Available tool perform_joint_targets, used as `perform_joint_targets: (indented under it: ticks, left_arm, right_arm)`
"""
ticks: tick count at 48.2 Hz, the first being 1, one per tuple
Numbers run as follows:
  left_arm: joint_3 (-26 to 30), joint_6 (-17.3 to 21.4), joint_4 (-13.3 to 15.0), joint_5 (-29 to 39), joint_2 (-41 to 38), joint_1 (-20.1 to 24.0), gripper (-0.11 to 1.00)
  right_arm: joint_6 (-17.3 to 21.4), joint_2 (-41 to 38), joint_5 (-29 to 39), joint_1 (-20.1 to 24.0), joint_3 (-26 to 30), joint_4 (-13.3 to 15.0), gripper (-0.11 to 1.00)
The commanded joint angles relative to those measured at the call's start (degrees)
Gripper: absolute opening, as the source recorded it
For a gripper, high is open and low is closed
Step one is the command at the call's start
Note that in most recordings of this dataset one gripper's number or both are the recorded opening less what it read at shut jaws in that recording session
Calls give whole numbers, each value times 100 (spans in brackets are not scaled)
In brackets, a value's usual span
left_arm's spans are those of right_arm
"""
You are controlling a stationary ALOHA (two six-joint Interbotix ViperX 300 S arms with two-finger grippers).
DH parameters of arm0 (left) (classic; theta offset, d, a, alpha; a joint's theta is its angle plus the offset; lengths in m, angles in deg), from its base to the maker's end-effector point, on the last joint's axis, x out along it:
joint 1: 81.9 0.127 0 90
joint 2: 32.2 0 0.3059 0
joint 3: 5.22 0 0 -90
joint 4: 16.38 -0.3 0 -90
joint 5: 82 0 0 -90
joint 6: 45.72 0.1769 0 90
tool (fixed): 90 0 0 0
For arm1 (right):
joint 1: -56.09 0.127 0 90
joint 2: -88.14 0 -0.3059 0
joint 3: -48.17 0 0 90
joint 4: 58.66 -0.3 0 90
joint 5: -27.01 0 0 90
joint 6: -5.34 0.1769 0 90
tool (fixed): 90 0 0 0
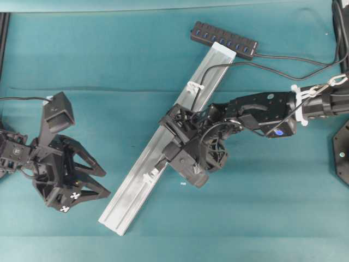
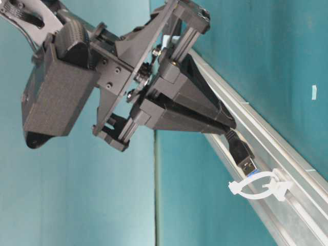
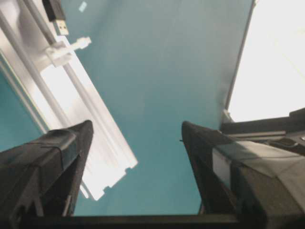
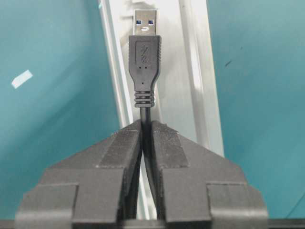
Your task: Pass the USB cable through three rings with both arms.
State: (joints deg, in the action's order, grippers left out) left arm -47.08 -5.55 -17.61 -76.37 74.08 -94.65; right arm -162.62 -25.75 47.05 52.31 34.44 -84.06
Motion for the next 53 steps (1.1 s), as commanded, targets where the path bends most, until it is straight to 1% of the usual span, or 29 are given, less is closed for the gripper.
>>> perform_joint_targets:
  ticks: [1,16,29,40,47,53]
  left_arm:
    - [62,9,-26,-9,44,-26,83]
    - [26,9,-26,0,35,-26,83]
    - [0,9,-26,0,26,-26,83]
    - [-97,0,-26,-35,-114,-26,83]
    - [-97,0,-26,-167,-413,-26,83]
    - [-70,0,-26,-264,-668,-26,83]
  right_arm:
    - [35,-44,9,62,114,0,10]
    - [35,-255,220,246,457,0,10]
    - [44,-431,220,431,712,-35,10]
    - [53,-519,220,554,923,-176,10]
    - [53,-554,229,580,1020,-352,10]
    - [44,-554,229,571,1020,-352,10]
